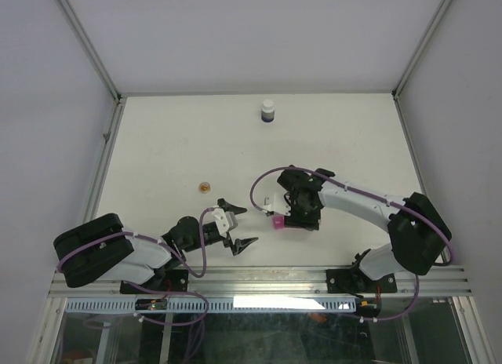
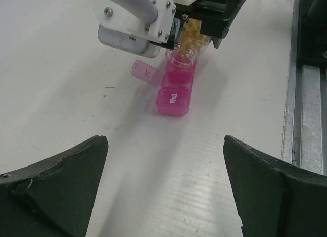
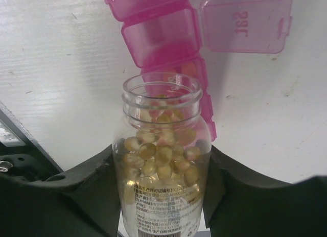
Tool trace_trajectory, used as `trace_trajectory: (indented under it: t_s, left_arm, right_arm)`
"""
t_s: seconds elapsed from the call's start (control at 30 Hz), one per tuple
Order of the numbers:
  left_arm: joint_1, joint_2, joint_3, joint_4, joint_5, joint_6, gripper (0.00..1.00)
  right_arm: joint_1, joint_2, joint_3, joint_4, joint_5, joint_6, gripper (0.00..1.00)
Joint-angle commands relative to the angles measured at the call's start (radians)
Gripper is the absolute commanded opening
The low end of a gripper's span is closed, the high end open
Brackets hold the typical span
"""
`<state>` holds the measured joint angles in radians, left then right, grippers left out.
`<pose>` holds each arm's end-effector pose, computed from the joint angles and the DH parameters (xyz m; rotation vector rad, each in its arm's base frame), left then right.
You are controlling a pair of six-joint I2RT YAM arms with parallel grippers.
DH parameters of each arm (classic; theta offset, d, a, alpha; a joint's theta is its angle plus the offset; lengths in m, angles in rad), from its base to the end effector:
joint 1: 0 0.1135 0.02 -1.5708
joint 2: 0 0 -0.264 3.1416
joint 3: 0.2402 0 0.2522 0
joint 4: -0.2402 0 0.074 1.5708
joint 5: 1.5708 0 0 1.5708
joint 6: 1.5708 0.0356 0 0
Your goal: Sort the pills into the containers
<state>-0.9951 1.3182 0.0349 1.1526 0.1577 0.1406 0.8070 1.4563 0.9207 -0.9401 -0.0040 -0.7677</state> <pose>0.0983 -0.1618 0.1370 1.0472 1.4152 -0.7647 0.1670 0.1745 0.1932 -2.1586 2.1499 0.0089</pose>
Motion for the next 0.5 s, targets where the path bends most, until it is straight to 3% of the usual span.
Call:
trace_trajectory:
  t_s: [0.0, 0.1, 0.17, 0.27, 0.33, 0.47]
  left_arm:
    - [-0.005, -0.005, -0.019, 0.072, 0.010, -0.014, 0.99]
    - [-0.005, -0.005, -0.017, 0.070, 0.012, -0.013, 0.99]
    - [-0.005, -0.002, -0.018, 0.075, 0.010, -0.014, 0.99]
    - [-0.005, 0.002, -0.017, 0.079, 0.013, -0.014, 0.99]
    - [-0.005, 0.001, -0.018, 0.079, 0.011, -0.015, 0.99]
    - [-0.005, -0.002, -0.018, 0.075, 0.013, -0.014, 0.99]
  right_arm:
    - [0.004, -0.078, -0.003, 0.061, 0.009, -0.010, 0.00]
    - [-0.016, -0.016, 0.047, -0.036, -0.035, 0.003, 0.00]
    - [-0.006, -0.091, -0.006, 0.064, -0.002, -0.012, 0.00]
    - [-0.010, -0.018, 0.043, -0.034, -0.030, 0.002, 0.00]
    - [-0.008, -0.092, -0.025, 0.074, 0.008, -0.019, 0.00]
    - [-0.015, -0.047, -0.008, 0.036, -0.007, -0.010, 0.00]
